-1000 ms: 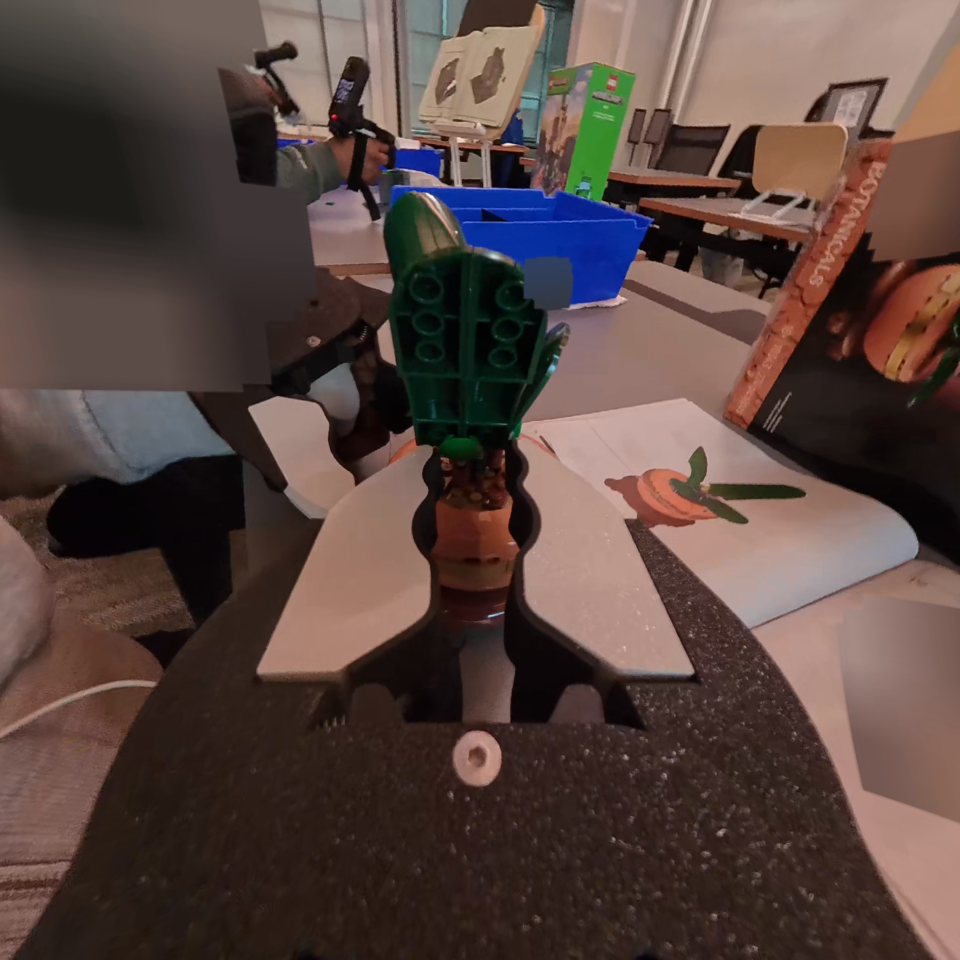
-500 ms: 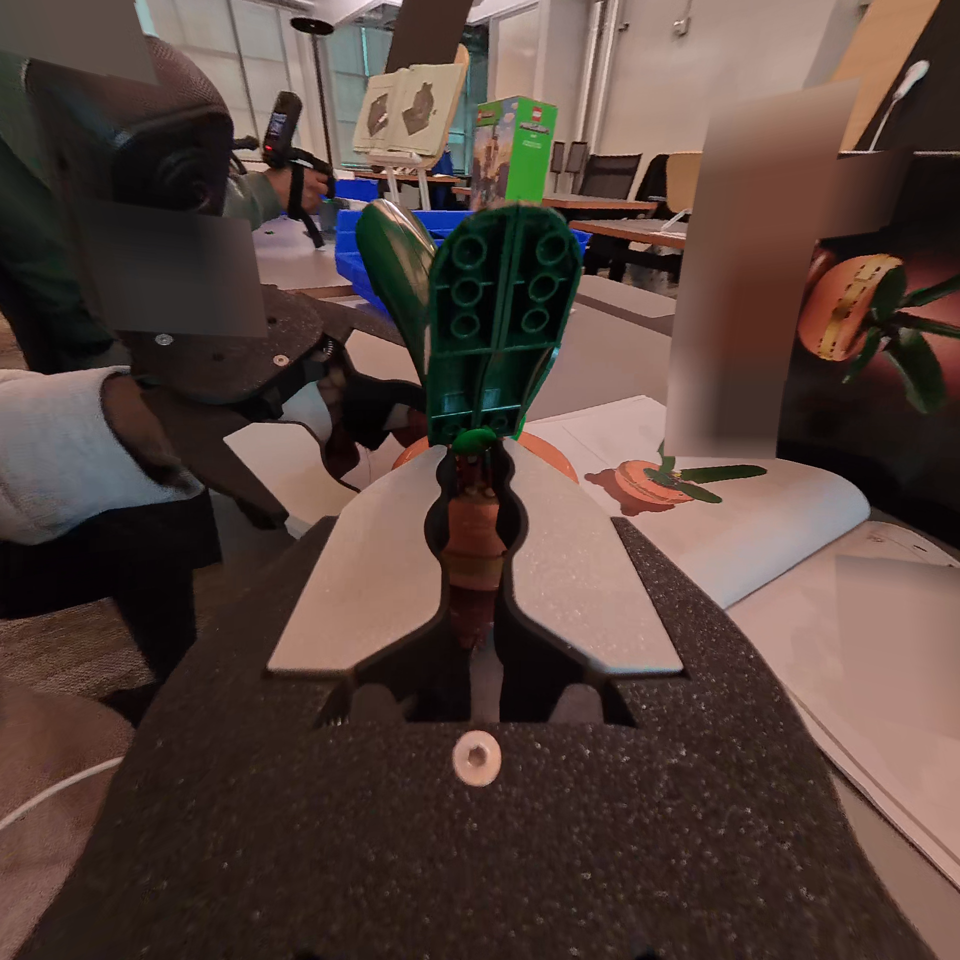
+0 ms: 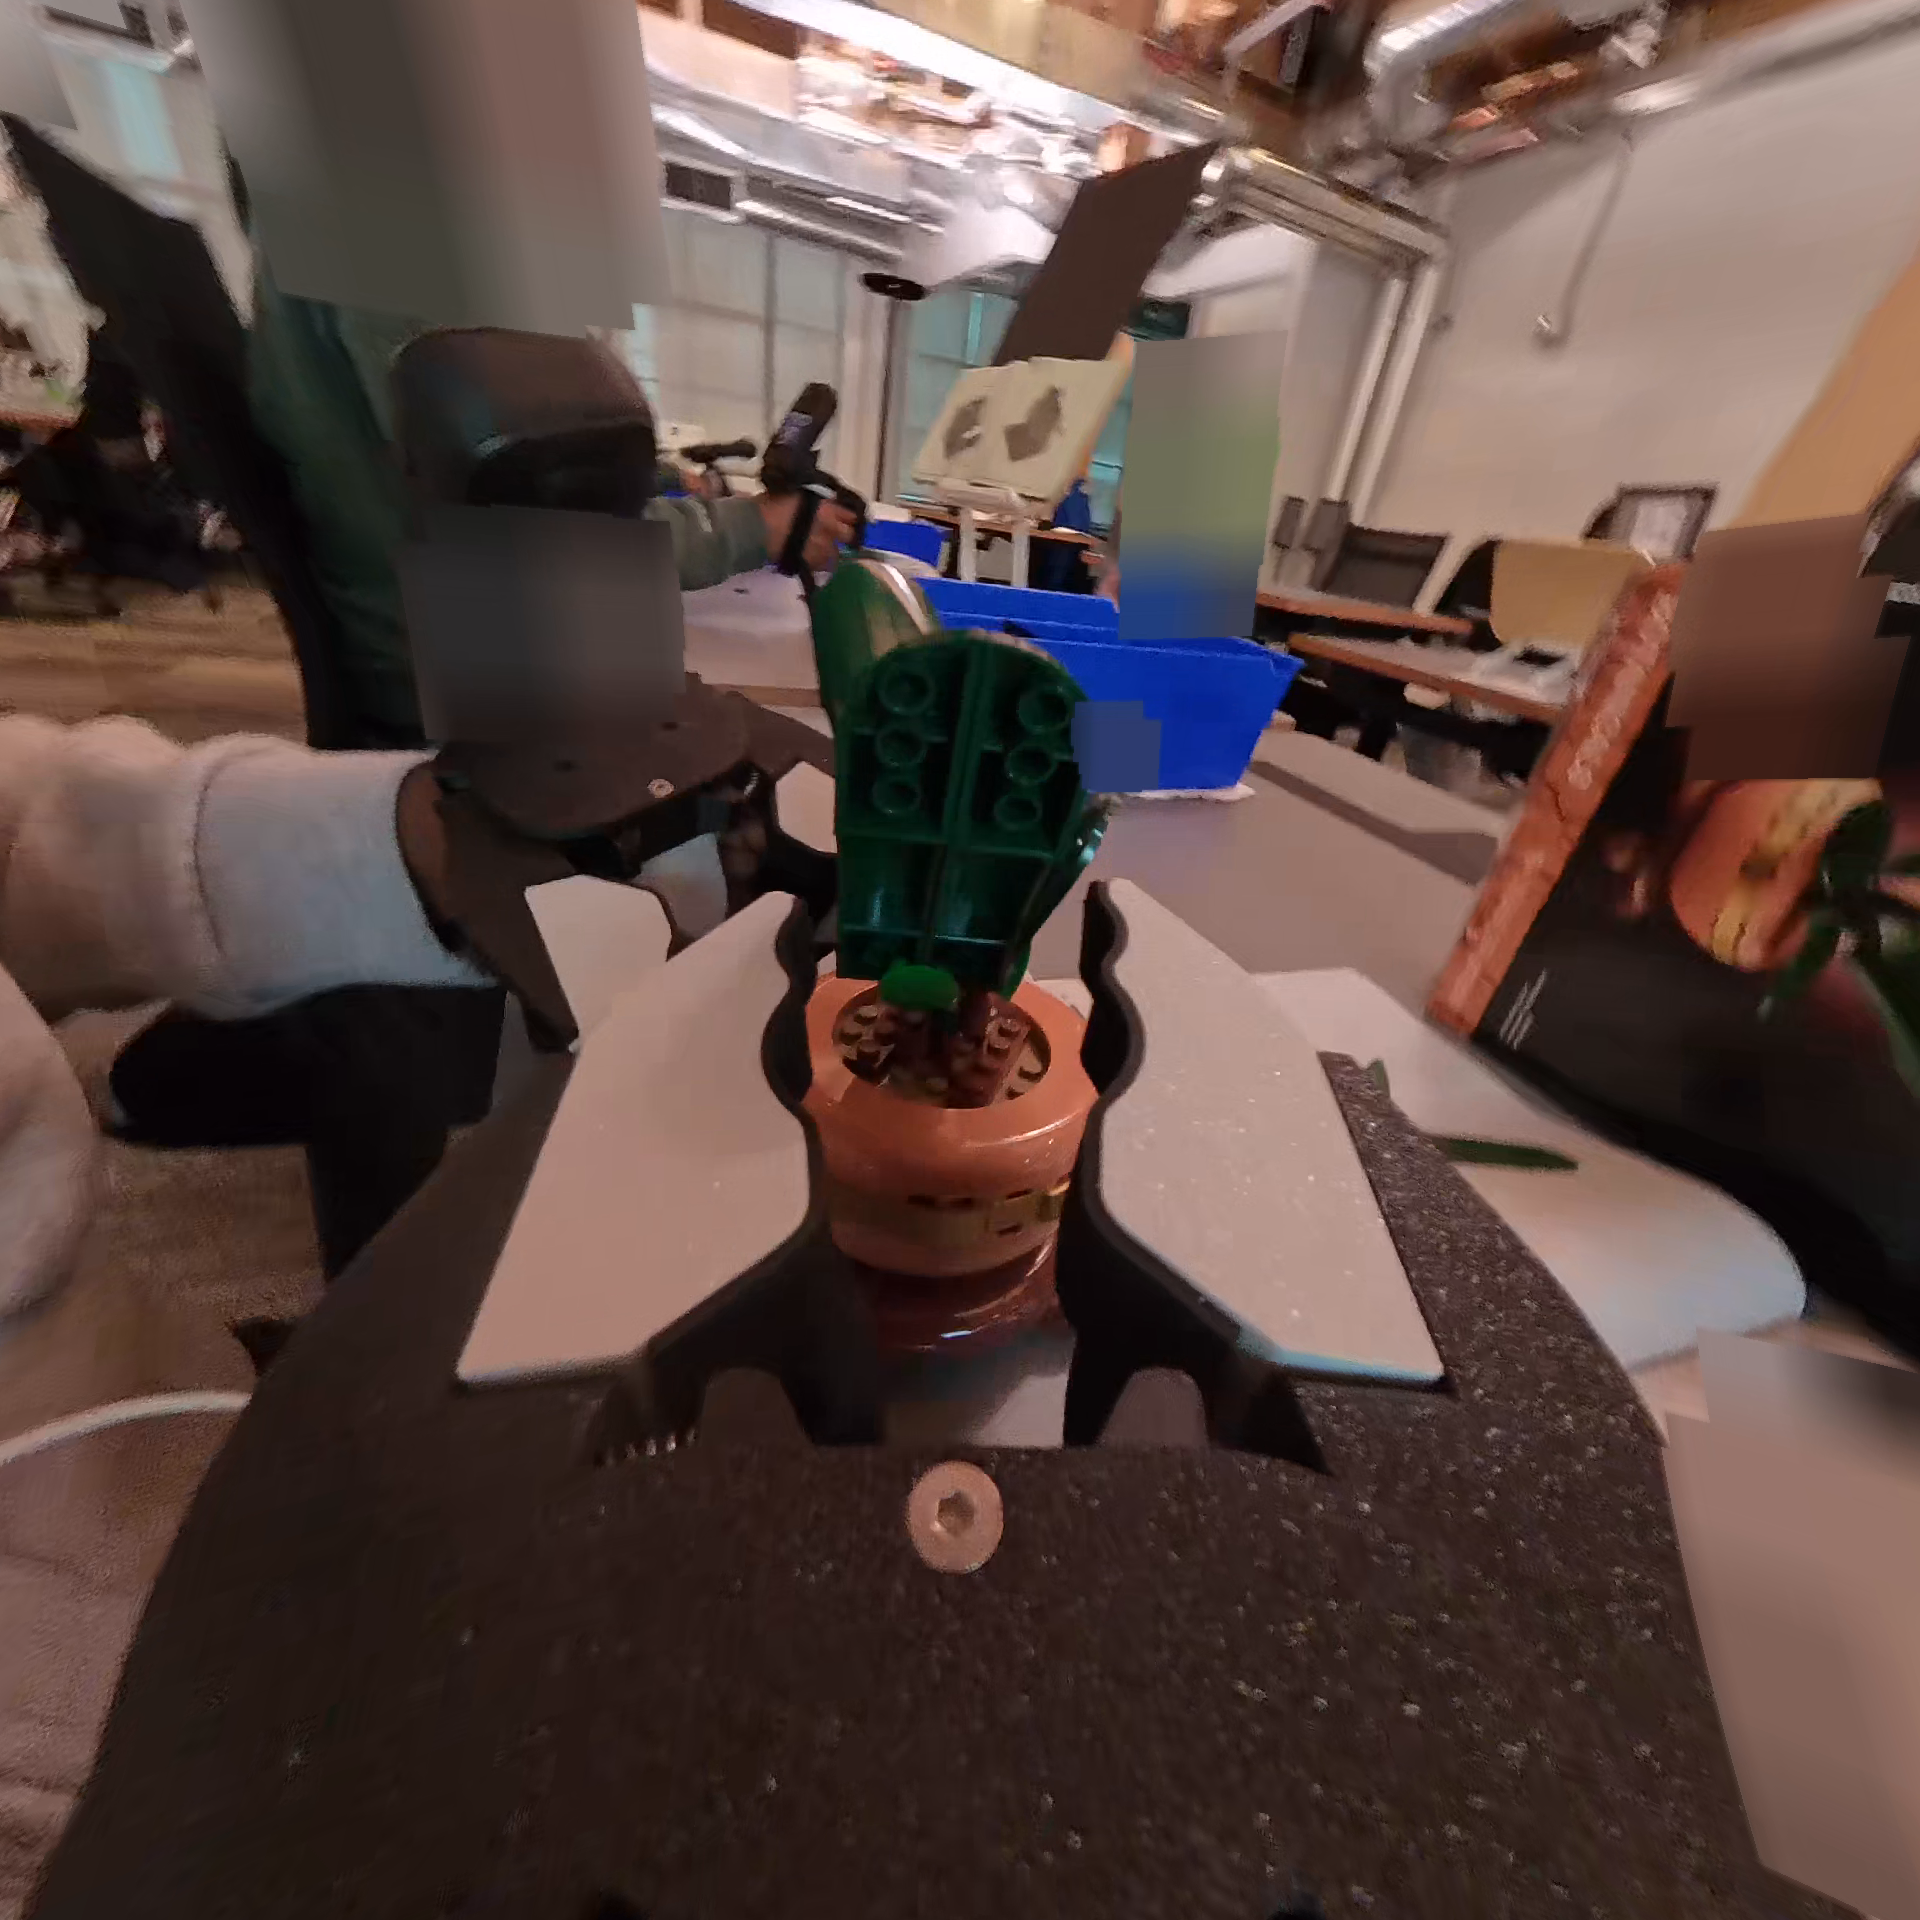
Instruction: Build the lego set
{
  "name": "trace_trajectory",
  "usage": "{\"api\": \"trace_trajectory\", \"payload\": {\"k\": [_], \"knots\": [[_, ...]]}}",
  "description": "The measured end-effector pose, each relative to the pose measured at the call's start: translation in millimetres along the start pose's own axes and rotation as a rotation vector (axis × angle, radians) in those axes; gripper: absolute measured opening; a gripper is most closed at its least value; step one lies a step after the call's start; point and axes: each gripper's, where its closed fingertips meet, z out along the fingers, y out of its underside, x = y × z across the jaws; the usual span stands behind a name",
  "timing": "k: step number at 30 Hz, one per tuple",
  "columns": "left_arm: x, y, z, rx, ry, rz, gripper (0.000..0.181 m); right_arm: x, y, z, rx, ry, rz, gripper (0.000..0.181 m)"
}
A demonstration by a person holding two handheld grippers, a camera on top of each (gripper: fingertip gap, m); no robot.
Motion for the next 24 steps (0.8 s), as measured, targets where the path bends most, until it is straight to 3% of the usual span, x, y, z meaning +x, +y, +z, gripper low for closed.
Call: {"api": "trace_trajectory", "payload": {"k": [3,11,24], "knots": [[1.0,0.0,-0.4,0.006,0.024,0.007,0.083,-2.9,1.7,2.2,-0.021,-0.072,-0.094,0.037],[2.6,0.2,-1.7,0.019,0.071,0.027,0.083,-7.9,0.6,0.8,0.007,-0.175,-0.112,0.033],[-1.5,0.9,-0.4,-0.022,-0.083,-0.021,0.083,-3.9,2.2,1.5,-0.059,0.087,-0.042,0.032]]}}
